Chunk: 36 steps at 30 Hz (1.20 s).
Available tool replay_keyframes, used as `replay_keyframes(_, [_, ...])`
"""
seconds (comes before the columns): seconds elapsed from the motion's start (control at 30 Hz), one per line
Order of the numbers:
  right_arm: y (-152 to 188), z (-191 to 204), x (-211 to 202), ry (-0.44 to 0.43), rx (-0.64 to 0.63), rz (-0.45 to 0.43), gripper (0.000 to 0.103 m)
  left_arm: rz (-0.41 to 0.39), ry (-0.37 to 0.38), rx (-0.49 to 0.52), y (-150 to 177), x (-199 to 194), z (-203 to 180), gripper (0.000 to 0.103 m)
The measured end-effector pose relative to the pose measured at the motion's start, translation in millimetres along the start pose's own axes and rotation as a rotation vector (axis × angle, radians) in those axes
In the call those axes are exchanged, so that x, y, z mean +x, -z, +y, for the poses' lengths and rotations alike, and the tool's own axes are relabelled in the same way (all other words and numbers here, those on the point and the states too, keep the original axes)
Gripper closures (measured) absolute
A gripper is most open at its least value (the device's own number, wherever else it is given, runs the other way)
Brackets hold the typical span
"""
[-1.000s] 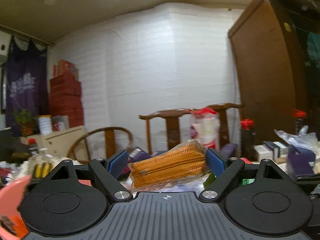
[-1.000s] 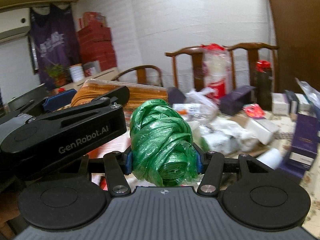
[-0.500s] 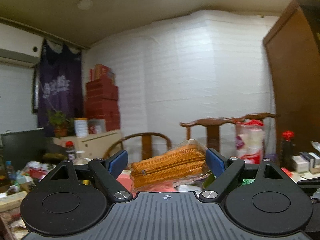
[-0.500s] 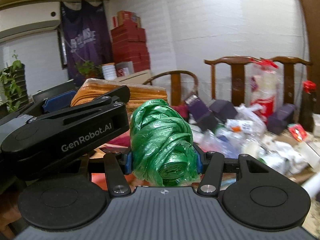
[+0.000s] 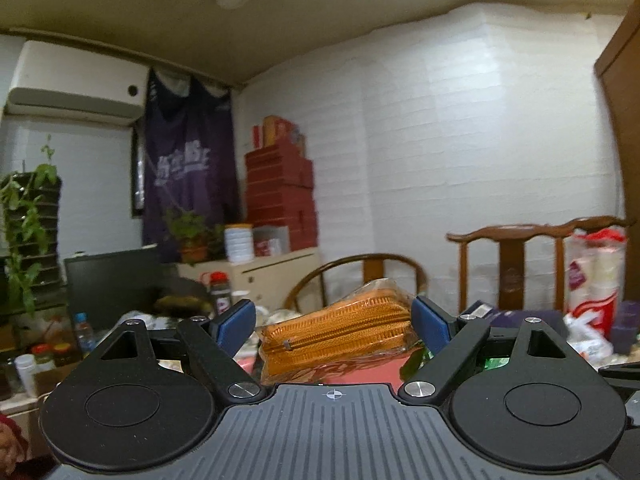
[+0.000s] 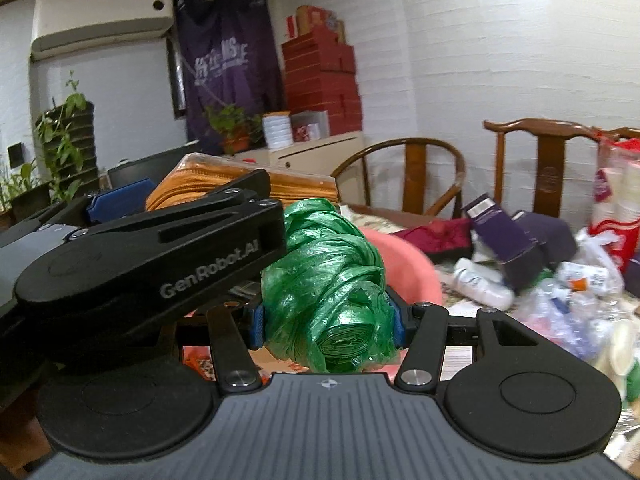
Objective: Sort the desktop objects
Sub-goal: 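Lift and carry the pouch and green bag toward the pink basin, then lower both items into the pink basin and open both tools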
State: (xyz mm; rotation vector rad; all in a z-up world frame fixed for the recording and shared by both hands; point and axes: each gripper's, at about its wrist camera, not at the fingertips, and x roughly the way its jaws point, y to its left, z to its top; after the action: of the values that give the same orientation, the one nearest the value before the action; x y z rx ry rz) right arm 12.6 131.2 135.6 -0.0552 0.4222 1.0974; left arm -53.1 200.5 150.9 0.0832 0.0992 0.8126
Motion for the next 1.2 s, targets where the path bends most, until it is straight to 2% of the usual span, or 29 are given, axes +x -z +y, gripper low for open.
replay_keyframes(0.47, [8.6, 12.7, 43.7, -0.009, -0.008, 0.068, 0.043, 0.085, -0.037, -0.004, 21.9, 32.8, 16.6, 0.018])
replay_keyframes(0.77, [19.0, 9.9, 70.8, 0.018, -0.009, 0.129, 0.04, 0.192, -0.02, -0.016, 46.3, 62.5, 19.7, 0.018])
replay_keyframes(0.87, [22.5, 8.7, 75.8, 0.027, -0.017, 0.122, 0.027, 0.238, -0.004, -0.035, 53.7, 70.8, 22.7, 0.015])
replay_keyframes(0.9, [23.4, 8.8, 76.4, 0.037, -0.024, 0.112, 0.017, 0.257, 0.007, -0.046, 54.6, 73.0, 24.8, 0.013])
replay_keyframes(0.93, [23.5, 7.8, 77.2, 0.04, -0.025, 0.106, 0.008, 0.269, 0.018, -0.06, 54.4, 74.4, 27.2, 0.007])
replay_keyframes(0.97, [23.2, 6.0, 77.7, 0.039, -0.021, 0.106, 0.007, 0.275, 0.011, -0.069, 53.8, 75.0, 29.3, 0.0])
replay_keyframes(1.1, [21.6, -4.2, 73.7, 0.046, -0.015, 0.134, 0.006, 0.321, 0.015, -0.042, 53.5, 75.2, 33.8, 0.0])
replay_keyframes(1.2, [17.0, -7.2, 54.6, 0.083, -0.04, 0.116, 0.007, 0.28, 0.009, -0.049, 48.6, 61.3, 42.6, 0.0])
